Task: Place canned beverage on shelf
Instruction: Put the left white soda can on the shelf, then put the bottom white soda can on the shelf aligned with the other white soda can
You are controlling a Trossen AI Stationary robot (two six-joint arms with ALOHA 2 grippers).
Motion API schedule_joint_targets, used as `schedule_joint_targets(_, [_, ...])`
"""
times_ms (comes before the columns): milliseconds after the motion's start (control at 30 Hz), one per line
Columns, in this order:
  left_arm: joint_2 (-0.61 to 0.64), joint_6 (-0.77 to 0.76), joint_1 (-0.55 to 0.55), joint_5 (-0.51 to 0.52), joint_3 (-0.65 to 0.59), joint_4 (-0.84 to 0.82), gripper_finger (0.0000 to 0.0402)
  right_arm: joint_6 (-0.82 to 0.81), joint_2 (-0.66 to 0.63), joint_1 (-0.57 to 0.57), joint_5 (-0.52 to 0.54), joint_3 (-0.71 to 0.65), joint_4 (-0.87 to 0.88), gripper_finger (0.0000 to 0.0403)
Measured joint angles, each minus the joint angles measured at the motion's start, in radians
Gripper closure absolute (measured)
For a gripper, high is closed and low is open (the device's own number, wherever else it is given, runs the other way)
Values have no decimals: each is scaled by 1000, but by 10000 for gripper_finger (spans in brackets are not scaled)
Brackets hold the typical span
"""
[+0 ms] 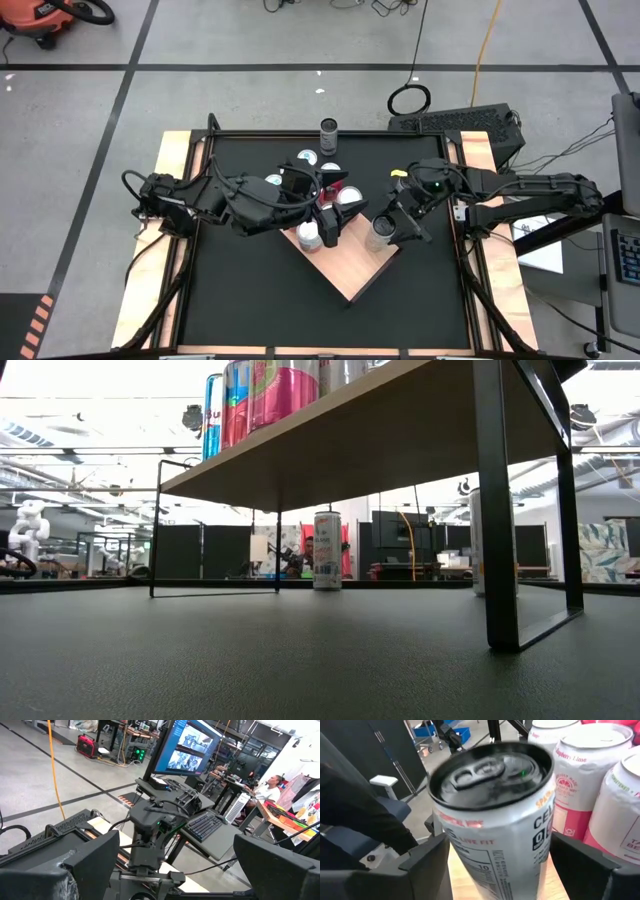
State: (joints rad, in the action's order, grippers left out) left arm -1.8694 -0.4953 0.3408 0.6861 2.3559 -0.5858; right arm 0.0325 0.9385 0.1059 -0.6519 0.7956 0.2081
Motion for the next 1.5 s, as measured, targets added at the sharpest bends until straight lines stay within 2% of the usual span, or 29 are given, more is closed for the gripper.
schedule_joint_targets(300, [0, 3, 0, 0, 0, 0, 9, -48, -82, 1, 53, 1, 28, 86])
schedule_joint_targets(600, [0, 3, 0, 4, 0, -41, 9, -68, -175, 0, 70, 1, 161, 86])
schedule_joint_targets(800, [1, 2, 0, 19, 0, -56, 9, -115, -232, 0, 241, 21, 211, 86])
schedule_joint_targets(933, [13, 3, -3, 51, 0, -64, 9, -126, -228, 0, 400, 114, 364, 86])
schedule_joint_targets(1100, [59, -40, -19, 63, 0, -164, 9, -153, -166, 0, 611, 298, 587, 86])
schedule_joint_targets(1200, [78, -77, -36, 59, 0, -260, 9, -236, -97, 0, 735, 422, 696, 87])
schedule_joint_targets(1267, [97, -96, -43, 40, -1, -333, 9, -280, -38, 7, 780, 499, 784, 87])
schedule_joint_targets(1367, [125, -102, -75, -21, 0, -400, 9, -307, 62, 28, 754, 592, 906, 87])
schedule_joint_targets(1500, [147, -100, -131, -136, 0, -480, 9, -257, 184, 60, 667, 651, 983, 87])
